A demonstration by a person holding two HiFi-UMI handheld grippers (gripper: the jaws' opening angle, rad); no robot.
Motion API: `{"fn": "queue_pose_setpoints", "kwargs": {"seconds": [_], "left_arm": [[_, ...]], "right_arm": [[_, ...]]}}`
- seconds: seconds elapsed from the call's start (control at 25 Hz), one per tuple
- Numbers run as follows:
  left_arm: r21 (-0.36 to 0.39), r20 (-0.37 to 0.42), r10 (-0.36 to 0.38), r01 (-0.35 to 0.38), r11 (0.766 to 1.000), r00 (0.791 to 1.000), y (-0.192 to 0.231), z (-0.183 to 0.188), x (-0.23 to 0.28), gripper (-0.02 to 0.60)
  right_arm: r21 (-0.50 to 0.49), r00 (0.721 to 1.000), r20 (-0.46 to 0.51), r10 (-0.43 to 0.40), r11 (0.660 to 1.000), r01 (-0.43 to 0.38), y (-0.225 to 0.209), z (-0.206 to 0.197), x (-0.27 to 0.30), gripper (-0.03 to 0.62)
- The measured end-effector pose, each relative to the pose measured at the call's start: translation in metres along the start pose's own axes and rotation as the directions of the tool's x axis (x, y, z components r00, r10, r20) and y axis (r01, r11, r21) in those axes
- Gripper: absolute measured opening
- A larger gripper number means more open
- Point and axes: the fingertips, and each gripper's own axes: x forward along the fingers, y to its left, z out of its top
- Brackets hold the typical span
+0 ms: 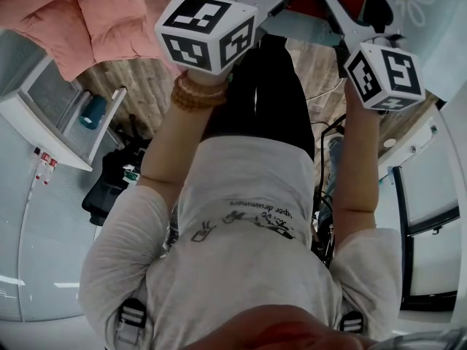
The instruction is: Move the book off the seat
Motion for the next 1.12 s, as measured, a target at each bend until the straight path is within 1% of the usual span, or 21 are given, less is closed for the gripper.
{"fn": "queue_pose_setpoints", "kwargs": {"seconds": [0.12,0.16,0.24,0.32,0.4,0.56,0.6,0.68,0.76,0.88,0.96,1.0,1.12], "left_arm": [[0.024,0.009,0.011,-0.011,1.0,1.0,-0.002,0.004,-0.003,0.376],[0.04,0.016,0.018,-0.019,0.999,1.0,-0.003,0.006,-0.005,0.376],[0.054,0.035,0.025,-0.027,0.998,0.999,-0.004,0.012,-0.011,0.362],[0.056,0.053,0.024,-0.027,0.998,0.998,-0.007,0.019,-0.017,0.358],[0.071,0.076,0.012,-0.017,0.997,0.997,-0.015,0.029,-0.025,0.348],[0.121,0.136,-0.025,0.009,0.993,0.99,-0.032,0.049,-0.053,0.303],[0.121,0.146,-0.033,0.015,0.992,0.989,-0.036,0.054,-0.061,0.284],[0.112,0.158,-0.053,0.035,0.993,0.986,-0.047,0.064,-0.077,0.266],[0.114,0.17,-0.075,0.056,0.992,0.983,-0.061,0.076,-0.094,0.225],[0.147,0.187,-0.113,0.086,0.985,0.976,-0.087,0.095,-0.12,0.159],[0.164,0.204,-0.124,0.09,0.982,0.971,-0.102,0.108,-0.137,0.131],[0.171,0.219,-0.127,0.09,0.981,0.968,-0.108,0.116,-0.145,0.111],[0.208,0.268,-0.146,0.091,0.974,0.952,-0.132,0.138,-0.172,0.074]], "right_arm": [[-0.011,1.0,0.008,-0.013,1.0,0.014,-0.002,0.003,-0.004,0.371],[-0.029,0.999,0.012,-0.03,0.999,0.03,-0.002,0.006,-0.006,0.382],[-0.068,0.998,0.024,-0.066,0.995,0.067,-0.003,0.012,-0.012,0.38],[-0.108,0.995,0.045,-0.088,0.99,0.092,-0.004,0.02,-0.022,0.363],[-0.148,0.993,0.074,-0.092,0.984,0.103,-0.001,0.03,-0.033,0.322],[-0.192,0.988,0.14,-0.068,0.977,0.095,0.02,0.055,-0.056,0.28],[-0.201,0.986,0.157,-0.056,0.976,0.088,0.027,0.062,-0.062,0.265],[-0.217,0.982,0.186,-0.035,0.973,0.076,0.041,0.076,-0.076,0.221],[-0.23,0.978,0.205,-0.023,0.971,0.071,0.055,0.09,-0.089,0.184],[-0.245,0.973,0.232,0.001,0.968,0.057,0.082,0.115,-0.112,0.155],[-0.263,0.967,0.255,0.024,0.964,0.045,0.101,0.135,-0.129,0.13],[-0.274,0.962,0.271,0.034,0.961,0.043,0.108,0.146,-0.138,0.105],[-0.299,0.947,0.316,0.055,0.953,0.044,0.131,0.174,-0.166,0.081]]}}
